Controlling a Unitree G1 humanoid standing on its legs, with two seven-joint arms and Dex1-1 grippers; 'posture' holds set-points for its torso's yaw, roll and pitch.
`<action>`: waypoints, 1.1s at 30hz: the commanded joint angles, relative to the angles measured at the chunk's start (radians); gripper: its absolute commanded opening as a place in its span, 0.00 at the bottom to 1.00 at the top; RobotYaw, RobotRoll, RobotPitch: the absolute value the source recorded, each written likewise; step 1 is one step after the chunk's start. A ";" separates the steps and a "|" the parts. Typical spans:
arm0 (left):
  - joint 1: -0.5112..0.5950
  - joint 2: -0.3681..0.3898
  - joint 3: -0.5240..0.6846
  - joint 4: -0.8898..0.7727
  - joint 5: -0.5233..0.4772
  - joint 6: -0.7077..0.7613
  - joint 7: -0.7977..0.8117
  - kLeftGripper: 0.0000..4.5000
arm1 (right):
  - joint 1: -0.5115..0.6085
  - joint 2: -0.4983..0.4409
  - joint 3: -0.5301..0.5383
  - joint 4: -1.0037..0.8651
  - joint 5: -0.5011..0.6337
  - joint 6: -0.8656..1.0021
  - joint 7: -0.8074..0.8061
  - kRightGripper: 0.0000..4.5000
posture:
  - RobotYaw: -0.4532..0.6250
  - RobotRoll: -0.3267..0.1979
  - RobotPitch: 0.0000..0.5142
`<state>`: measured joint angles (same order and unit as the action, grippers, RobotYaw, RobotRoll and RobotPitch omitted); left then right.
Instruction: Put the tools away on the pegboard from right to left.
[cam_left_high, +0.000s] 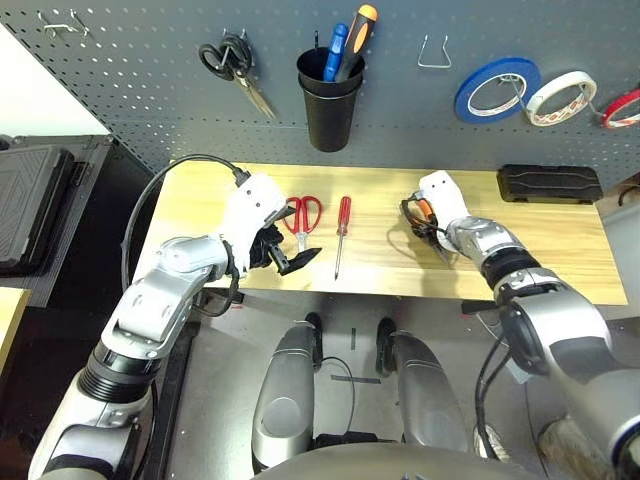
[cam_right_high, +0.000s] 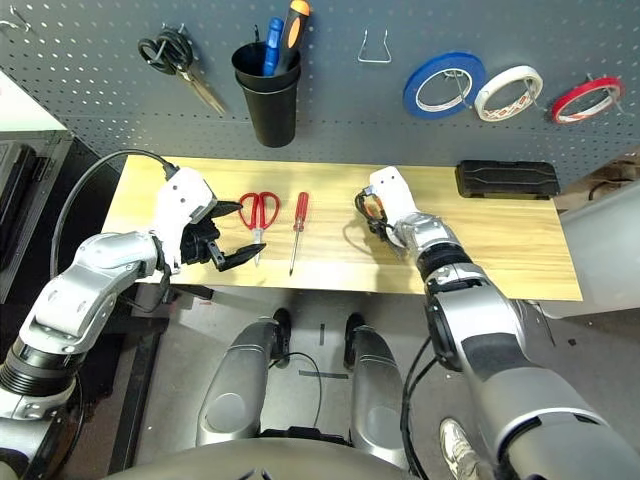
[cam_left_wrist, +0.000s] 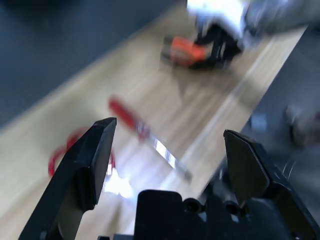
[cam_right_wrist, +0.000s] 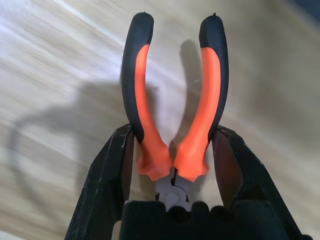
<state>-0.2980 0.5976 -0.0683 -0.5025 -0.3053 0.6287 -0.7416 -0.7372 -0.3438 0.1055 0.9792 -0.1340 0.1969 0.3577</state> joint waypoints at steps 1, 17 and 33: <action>-0.020 -0.012 0.058 -0.066 -0.073 0.023 0.013 1.00 | 0.107 -0.038 0.015 -0.159 -0.014 -0.047 0.028 0.56 | 0.67 0.62 0.60; -0.120 -0.031 0.148 -0.082 -0.228 0.043 0.077 1.00 | 0.374 -0.136 -0.195 -0.840 0.109 -0.296 -0.008 0.56 | 0.63 0.62 0.57; -0.153 -0.054 0.158 -0.002 -0.252 -0.011 0.077 1.00 | 0.215 -0.037 -0.168 -0.906 0.116 -0.495 -0.074 0.56 | 0.61 0.62 0.52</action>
<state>-0.4599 0.5453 0.0982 -0.5074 -0.5529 0.6291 -0.6616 -0.5139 -0.3872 -0.0700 0.0927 -0.0302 -0.2793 0.2920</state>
